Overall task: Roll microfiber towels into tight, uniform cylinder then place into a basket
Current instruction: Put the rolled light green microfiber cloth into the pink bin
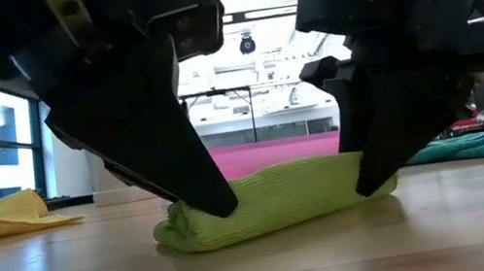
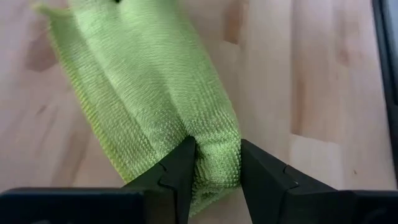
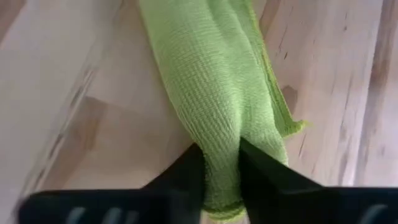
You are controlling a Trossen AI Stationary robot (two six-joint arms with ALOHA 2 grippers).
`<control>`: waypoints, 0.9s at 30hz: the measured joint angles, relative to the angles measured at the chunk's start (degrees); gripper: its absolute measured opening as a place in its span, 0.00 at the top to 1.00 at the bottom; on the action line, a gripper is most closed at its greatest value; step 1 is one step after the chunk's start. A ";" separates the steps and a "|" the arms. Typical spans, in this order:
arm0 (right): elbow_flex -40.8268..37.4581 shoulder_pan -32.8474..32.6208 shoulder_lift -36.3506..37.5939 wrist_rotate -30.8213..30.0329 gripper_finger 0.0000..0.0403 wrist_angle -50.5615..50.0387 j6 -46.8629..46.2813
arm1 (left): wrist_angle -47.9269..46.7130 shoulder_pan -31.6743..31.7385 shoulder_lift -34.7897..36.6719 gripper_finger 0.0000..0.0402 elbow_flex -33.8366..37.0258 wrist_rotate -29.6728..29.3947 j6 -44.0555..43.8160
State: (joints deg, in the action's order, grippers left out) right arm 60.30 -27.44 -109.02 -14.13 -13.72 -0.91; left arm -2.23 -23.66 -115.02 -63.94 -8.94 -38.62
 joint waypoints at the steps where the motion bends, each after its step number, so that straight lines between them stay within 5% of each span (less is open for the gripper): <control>1: 0.02 0.23 0.01 0.86 0.90 -0.01 -0.58 | -0.08 0.00 -0.04 0.73 -0.38 0.72 1.24; 4: 0.04 1.40 0.10 5.40 0.98 0.07 -2.23 | -0.86 -0.11 -0.19 0.73 -1.50 2.04 4.25; 8: 0.02 4.31 0.12 16.77 0.95 0.04 -8.29 | -6.79 -0.17 -0.27 0.73 -4.37 2.04 7.38; 20: -0.31 12.41 -0.18 37.09 0.96 -0.12 -15.62 | -51.63 -0.07 -0.22 0.73 -16.92 -3.41 4.94; 27: -0.44 16.70 -0.30 44.22 0.96 -0.18 -19.99 | -59.03 -2.20 -0.17 0.73 -22.69 -4.97 4.27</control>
State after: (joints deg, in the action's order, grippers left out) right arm 59.86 -10.75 -109.32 30.09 -13.89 -20.90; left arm -61.26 -25.86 -115.19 -86.63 -13.91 -34.35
